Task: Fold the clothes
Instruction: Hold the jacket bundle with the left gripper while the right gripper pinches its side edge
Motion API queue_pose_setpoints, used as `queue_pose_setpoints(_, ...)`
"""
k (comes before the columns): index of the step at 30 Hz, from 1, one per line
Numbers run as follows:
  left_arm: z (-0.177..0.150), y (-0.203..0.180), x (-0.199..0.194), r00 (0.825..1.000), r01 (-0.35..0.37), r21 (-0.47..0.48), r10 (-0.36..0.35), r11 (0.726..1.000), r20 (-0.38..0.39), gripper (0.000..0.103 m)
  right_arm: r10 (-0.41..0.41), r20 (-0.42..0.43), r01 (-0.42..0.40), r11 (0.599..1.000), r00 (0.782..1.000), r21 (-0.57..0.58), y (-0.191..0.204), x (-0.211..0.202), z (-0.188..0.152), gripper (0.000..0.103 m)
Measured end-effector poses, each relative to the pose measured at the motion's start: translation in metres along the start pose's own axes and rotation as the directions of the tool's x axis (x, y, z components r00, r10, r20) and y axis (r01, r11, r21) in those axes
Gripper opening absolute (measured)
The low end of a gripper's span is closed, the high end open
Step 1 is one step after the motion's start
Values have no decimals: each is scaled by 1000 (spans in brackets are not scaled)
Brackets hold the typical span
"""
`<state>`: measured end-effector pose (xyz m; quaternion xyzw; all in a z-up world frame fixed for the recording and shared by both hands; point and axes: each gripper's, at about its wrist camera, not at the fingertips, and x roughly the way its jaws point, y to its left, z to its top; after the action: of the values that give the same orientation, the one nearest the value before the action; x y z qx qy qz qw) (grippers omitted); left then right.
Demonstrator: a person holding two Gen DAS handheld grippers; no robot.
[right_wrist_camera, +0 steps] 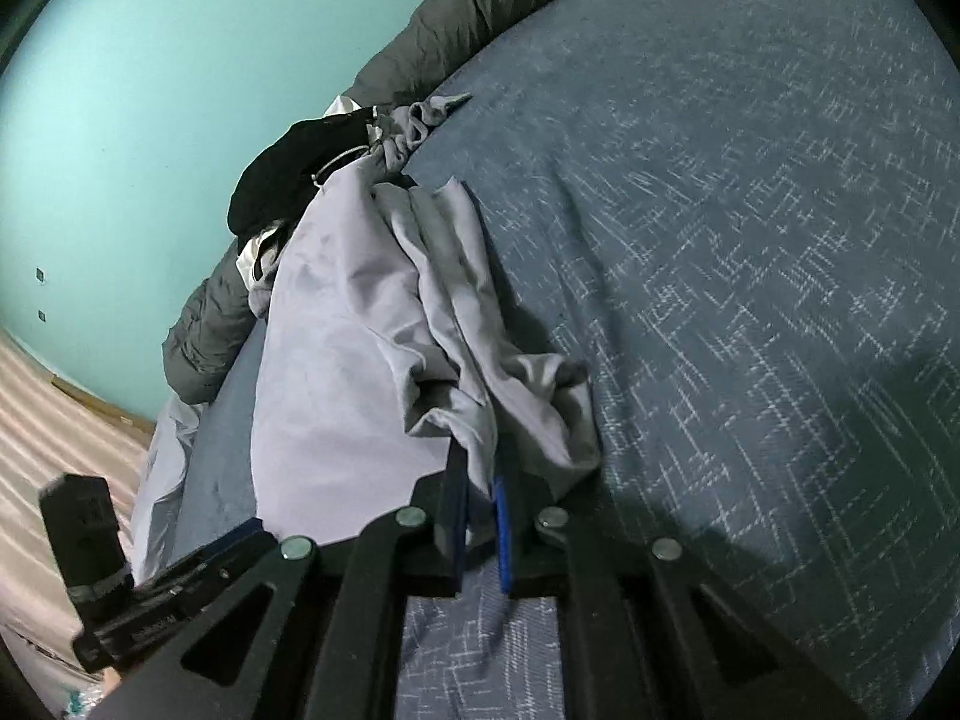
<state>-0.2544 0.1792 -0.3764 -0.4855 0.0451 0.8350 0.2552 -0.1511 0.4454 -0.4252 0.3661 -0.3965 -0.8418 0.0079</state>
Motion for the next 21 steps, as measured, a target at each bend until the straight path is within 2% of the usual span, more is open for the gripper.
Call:
queue_pose_setpoints(4,0,3,1,1000,11,-22,-11,1000,0,62,32,42,-33,999,999,23,2,-21,10,20)
queue_pose_setpoints(6,-1,3,0,1000,14,-23,-14,1000,2,62,49,89,-50,999,995,19,9,-36,15,21)
queue_pose_setpoints(8,-1,2,-1,1000,13,-22,-13,1000,4,62,73,124,-72,997,990,-14,22,-45,20,40)
queue_pose_setpoints(10,-2,2,-2,1000,16,-22,-16,1000,2,62,104,135,-97,994,985,-60,38,-49,24,42)
queue_pose_setpoints(13,-4,4,-3,1000,26,-18,-26,1000,-8,62,160,71,-152,982,985,-108,60,-31,28,42)
queue_pose_setpoints(16,-4,10,-5,999,51,-42,-52,998,-17,62,99,7,-96,982,995,-162,74,-2,31,42)
queue_pose_setpoints(18,-4,13,-9,998,64,-52,-65,997,-15,62,14,-60,-24,983,998,-180,72,23,28,42)
queue_pose_setpoints(21,-6,20,-20,999,53,-55,-52,997,10,62,-108,-103,76,958,989,-277,68,45,21,28)
